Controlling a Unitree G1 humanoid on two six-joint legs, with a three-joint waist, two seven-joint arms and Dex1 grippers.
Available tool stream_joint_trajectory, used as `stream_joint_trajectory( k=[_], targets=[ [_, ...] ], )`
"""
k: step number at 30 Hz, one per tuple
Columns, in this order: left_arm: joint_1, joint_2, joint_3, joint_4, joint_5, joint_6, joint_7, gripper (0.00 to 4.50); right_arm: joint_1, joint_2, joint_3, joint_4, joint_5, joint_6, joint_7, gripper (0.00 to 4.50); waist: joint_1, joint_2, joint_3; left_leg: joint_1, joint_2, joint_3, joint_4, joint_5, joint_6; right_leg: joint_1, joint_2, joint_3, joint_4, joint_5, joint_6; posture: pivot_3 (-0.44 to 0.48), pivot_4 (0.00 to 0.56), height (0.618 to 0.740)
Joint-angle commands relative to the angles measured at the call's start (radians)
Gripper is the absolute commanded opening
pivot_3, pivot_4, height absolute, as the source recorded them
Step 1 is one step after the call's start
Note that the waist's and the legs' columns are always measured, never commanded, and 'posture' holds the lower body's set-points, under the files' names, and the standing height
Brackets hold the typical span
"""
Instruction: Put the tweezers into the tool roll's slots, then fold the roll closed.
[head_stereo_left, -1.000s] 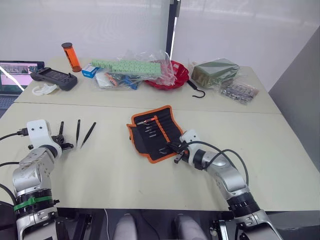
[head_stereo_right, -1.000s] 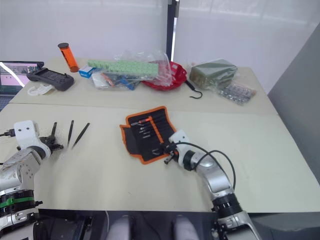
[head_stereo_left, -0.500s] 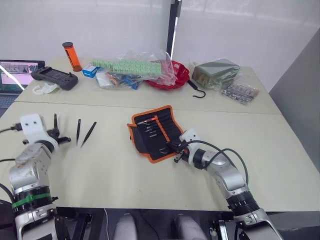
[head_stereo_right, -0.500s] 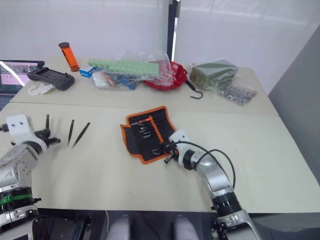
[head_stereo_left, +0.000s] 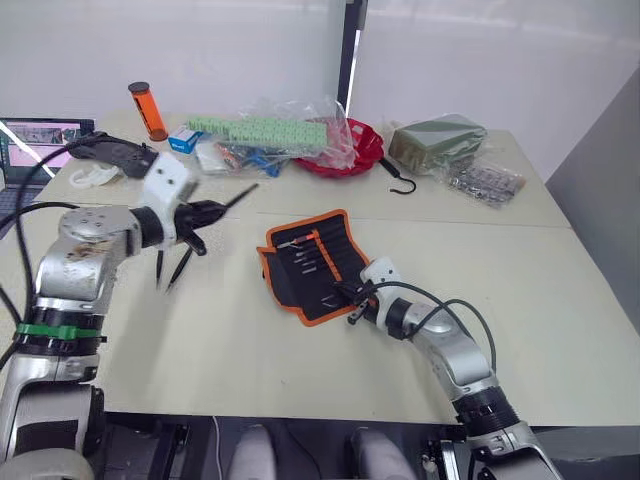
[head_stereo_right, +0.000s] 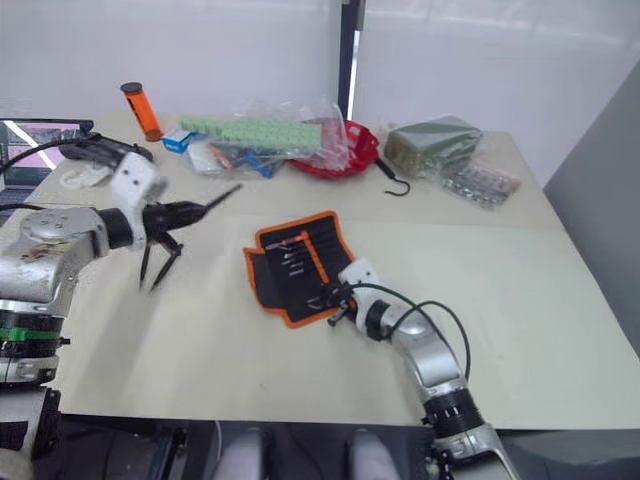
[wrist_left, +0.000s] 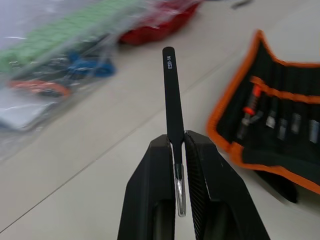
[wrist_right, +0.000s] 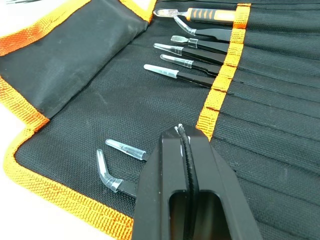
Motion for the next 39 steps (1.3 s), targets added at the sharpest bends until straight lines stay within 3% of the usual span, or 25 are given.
stream_joint_trajectory(
  k=[1, 11, 20, 29, 39],
  targets=[
    [-0.082, -0.014, -0.081, 0.010, 0.017, -0.041, -0.143, 0.02, 0.048, -0.008, -0.022, 0.007, -0.020, 0.029, -0.040, 0.00, 0.000, 0.001, 0.000, -0.001, 0.000, 0.000, 0.000, 0.000, 0.000, 0.000, 0.000, 0.000, 0.000, 0.000, 0.000, 0.000, 0.150, 0.737],
    [-0.170, -0.098, -0.251, 0.172, 0.139, -0.143, -0.321, 0.02, 0.108, -0.007, -0.045, -0.066, -0.016, 0.047, -0.094, 0.00, 0.011, 0.006, 0.004, -0.005, -0.001, -0.001, 0.002, 0.000, 0.000, -0.001, 0.000, 0.000, -0.004, 0.001, 0.002, 0.000, 0.150, 0.737],
    [-0.188, -0.218, -0.281, 0.232, 0.216, -0.139, -0.269, 0.02, 0.147, -0.002, -0.050, -0.109, -0.014, 0.060, -0.131, 0.00, 0.021, 0.007, 0.004, -0.007, -0.001, -0.002, 0.003, 0.000, 0.001, -0.001, 0.000, 0.000, -0.004, 0.001, 0.003, 0.000, 0.150, 0.737],
    [-0.221, -0.247, -0.316, 0.261, 0.297, -0.065, -0.259, 0.02, 0.148, 0.003, -0.051, -0.110, -0.011, 0.060, -0.143, 0.00, 0.022, 0.007, 0.004, -0.008, -0.002, -0.002, 0.004, 0.000, 0.001, -0.001, 0.000, 0.000, -0.004, 0.001, 0.003, 0.000, 0.150, 0.737],
    [-0.229, -0.268, -0.323, 0.251, 0.303, -0.034, -0.306, 0.02, 0.141, 0.004, -0.051, -0.103, -0.011, 0.058, -0.143, 0.00, 0.021, 0.007, 0.004, -0.008, -0.002, -0.003, 0.004, 0.000, 0.001, -0.001, 0.000, 0.000, -0.004, 0.001, 0.003, 0.000, 0.150, 0.737]
  ],
)
